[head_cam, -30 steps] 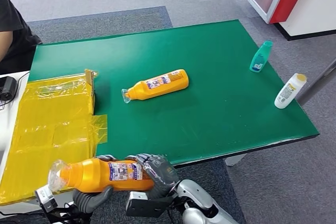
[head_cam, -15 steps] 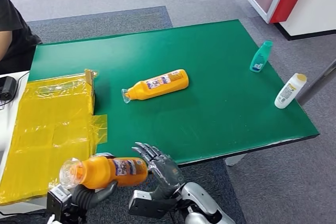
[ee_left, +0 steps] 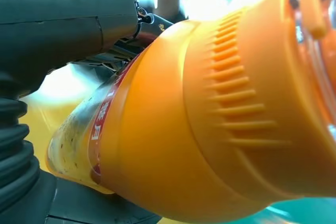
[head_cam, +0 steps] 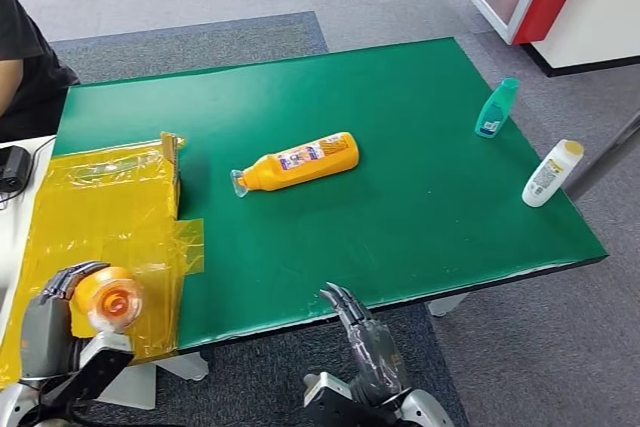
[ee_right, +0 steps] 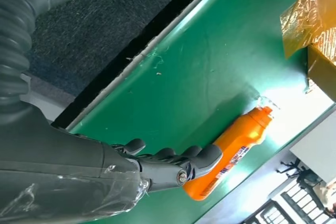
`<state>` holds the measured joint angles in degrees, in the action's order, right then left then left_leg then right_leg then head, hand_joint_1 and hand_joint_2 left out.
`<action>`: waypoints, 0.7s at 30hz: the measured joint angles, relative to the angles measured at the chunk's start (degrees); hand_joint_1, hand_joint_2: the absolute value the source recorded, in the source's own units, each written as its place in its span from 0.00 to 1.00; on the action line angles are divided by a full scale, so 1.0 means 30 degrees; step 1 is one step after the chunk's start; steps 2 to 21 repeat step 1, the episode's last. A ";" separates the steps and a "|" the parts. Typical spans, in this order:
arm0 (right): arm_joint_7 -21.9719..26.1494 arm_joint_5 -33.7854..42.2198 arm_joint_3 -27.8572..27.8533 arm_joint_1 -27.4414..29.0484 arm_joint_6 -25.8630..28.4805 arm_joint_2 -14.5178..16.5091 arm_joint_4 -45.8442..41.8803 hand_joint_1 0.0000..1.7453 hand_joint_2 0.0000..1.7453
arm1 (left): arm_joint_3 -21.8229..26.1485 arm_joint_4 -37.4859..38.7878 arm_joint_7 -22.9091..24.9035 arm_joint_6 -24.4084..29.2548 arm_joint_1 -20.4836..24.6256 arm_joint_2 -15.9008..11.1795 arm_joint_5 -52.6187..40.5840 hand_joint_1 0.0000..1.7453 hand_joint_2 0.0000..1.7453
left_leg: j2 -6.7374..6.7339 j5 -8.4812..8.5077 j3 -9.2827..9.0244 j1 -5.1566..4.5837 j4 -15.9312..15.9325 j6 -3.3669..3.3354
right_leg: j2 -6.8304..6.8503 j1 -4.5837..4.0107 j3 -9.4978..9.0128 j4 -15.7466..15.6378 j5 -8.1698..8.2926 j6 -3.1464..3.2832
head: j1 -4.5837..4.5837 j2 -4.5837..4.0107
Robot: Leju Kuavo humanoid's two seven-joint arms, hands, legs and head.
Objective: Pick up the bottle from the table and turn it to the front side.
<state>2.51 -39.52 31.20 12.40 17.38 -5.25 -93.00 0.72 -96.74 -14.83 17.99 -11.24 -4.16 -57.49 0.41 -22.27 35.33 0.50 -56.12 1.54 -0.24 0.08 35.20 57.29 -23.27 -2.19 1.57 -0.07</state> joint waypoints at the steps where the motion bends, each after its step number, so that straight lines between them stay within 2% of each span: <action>1: -0.0007 0.0019 -0.0016 0.0036 -0.0020 -0.0027 -0.0044 0.00 1.00 | 0.0005 -0.0002 0.0474 0.0235 0.0074 -0.0142 -0.0878 1.00 1.00 | 0.0000 0.0001 -0.0001 0.0000 0.0000 0.0002 | 0.0000 -0.0001 0.0001 0.0000 0.0001 0.0002 | 0.0000 0.0000; 21: -0.0007 0.0019 -0.0016 0.0036 -0.0020 -0.0027 -0.0044 0.00 1.00 | 0.0005 -0.0002 0.0474 0.0235 0.0074 -0.0142 -0.0878 1.00 1.00 | 0.0000 0.0001 -0.0001 0.0000 0.0000 0.0002 | 0.0000 -0.0001 0.0001 0.0000 0.0001 0.0002 | 0.0000 0.0000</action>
